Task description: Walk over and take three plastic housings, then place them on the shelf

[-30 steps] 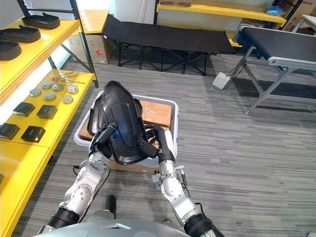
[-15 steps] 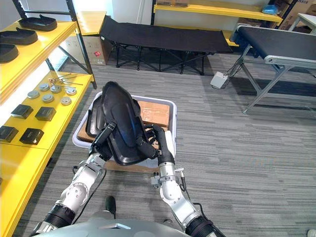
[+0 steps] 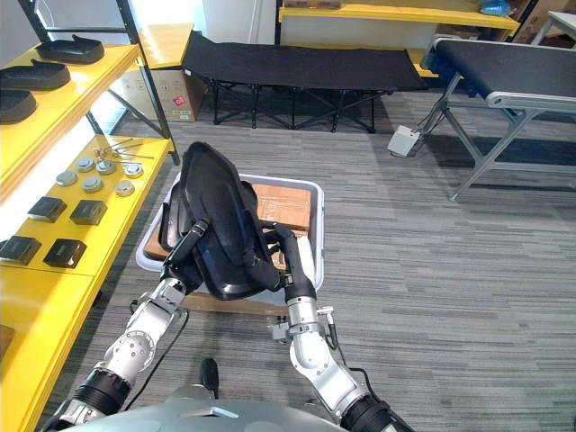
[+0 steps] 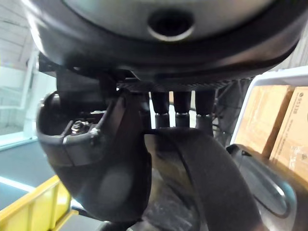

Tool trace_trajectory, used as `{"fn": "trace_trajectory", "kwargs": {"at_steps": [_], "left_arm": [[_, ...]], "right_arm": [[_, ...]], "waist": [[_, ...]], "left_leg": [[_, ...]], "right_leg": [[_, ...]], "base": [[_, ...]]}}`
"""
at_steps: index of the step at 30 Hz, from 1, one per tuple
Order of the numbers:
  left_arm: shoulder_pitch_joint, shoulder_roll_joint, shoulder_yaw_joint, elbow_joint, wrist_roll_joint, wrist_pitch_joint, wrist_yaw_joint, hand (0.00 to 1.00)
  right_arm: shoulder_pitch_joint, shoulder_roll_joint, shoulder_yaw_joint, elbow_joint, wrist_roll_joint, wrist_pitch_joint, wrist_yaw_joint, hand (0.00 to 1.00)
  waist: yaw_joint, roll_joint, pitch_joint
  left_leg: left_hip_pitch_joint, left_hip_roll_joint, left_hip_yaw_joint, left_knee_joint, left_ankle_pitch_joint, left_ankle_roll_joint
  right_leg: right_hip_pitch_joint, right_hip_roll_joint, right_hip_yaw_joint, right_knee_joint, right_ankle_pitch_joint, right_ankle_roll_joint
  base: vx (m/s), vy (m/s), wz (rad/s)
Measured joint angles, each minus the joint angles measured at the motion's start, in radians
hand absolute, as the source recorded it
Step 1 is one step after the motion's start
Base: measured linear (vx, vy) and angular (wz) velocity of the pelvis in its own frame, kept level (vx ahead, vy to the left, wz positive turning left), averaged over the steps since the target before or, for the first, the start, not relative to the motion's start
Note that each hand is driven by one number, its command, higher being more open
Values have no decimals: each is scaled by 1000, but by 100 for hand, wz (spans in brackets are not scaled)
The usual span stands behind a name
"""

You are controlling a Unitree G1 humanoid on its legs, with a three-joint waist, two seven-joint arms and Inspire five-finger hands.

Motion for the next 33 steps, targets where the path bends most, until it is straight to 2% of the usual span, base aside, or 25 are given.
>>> {"fn": "trace_trajectory", "kwargs": {"at_steps": [3, 8, 11, 13, 17, 20, 21, 22, 24, 25, 26, 28, 31, 33], "left_arm": [[7, 1, -59, 0, -29, -5, -19, 0], [14, -11, -54, -22, 38, -37, 14, 0], [76, -51, -19, -120, 238, -48, 93, 0], [134, -93, -8, -179, 444, -55, 185, 0], [175, -150, 46, -183, 652, -102, 342, 0], [213, -175, 133, -222, 792, -184, 510, 0], [214, -182, 151, -227, 815, -202, 541, 0], [225, -191, 183, -250, 862, -230, 597, 0], [240, -199, 220, -283, 914, -282, 672, 0], [242, -200, 233, -300, 942, -309, 709, 0], [242, -202, 238, -306, 948, -321, 717, 0], [242, -204, 241, -328, 948, -345, 745, 0], [257, -211, 257, -329, 940, -358, 742, 0], [287, -213, 265, -329, 923, -366, 718, 0]], "right_arm": [[-1, 1, 16, -9, -8, -4, 17, 100], [-2, 1, -8, -37, -41, 24, 28, 100], [-3, 28, -45, -59, -35, 73, 29, 100], [-2, 67, -92, -69, -26, 94, 23, 100], [25, 110, -170, -69, 1, 116, -5, 100], [93, 118, -224, -67, 76, 133, -18, 100], [108, 118, -232, -66, 90, 133, -17, 100], [129, 118, -238, -63, 125, 131, -1, 100], [156, 119, -243, -62, 258, 84, 66, 100], [171, 123, -248, -62, 382, 37, 120, 100], [178, 127, -251, -62, 446, 15, 152, 100], [209, 163, -300, -63, 598, -38, 275, 100], [249, 174, -361, -63, 708, -72, 414, 100], [276, 175, -405, -64, 716, -73, 450, 100]], "waist": [[7, 4, 1], [7, 7, 3], [7, 9, 3], [5, 11, 3], [4, 13, 3], [2, 12, 3], [2, 12, 3], [2, 12, 3], [3, 12, 3], [5, 12, 3], [5, 12, 3], [4, 12, 3], [-1, 8, 1], [-18, 3, -2]], "left_leg": [[0, 0, 0, -1, 0, 1], [1, 1, 4, -2, 0, 0], [4, 1, 11, -2, -1, 0], [11, 3, 14, -3, -1, 0], [19, 5, 14, -3, -4, -4], [19, 5, 16, -3, -4, -4], [19, 5, 17, -3, -4, -4], [19, 6, 18, -3, -4, -4], [18, 8, 28, -3, -4, -4], [17, 9, 30, -3, -4, -4], [18, 9, 31, -3, -4, -4], [19, 9, 34, -3, -4, -4], [19, 13, 53, -3, -4, -5], [20, 15, 58, -3, -5, -5]], "right_leg": [[0, -2, -1, 0, 0, 0], [0, 0, 1, 1, -5, -8], [-12, 0, 4, 13, -8, -11], [-18, -1, 8, 30, -15, -17], [-18, -2, 9, 50, -31, -20], [-20, -2, 10, 50, -32, -20], [-21, -2, 11, 50, -31, -20], [-23, -2, 12, 51, -31, -21], [-31, -3, 21, 54, -31, -21], [-34, -3, 25, 57, -31, -21], [-34, -3, 26, 58, -31, -21], [-38, -3, 31, 62, -32, -22], [-55, -3, 51, 65, -32, -22], [-58, -2, 57, 66, -31, -22]], "base": [[0, 0, 0], [0, 0, 0], [-1, 0, -6], [-3, -4, -6], [-1, -2, -1], [0, 0, 0], [0, 0, 0], [-2, -6, -8], [-1, -6, -11], [-1, -6, -7], [-3, -8, -4], [-5, -2, -3], [-22, 4, -18], [-8, -6, -13]]}}
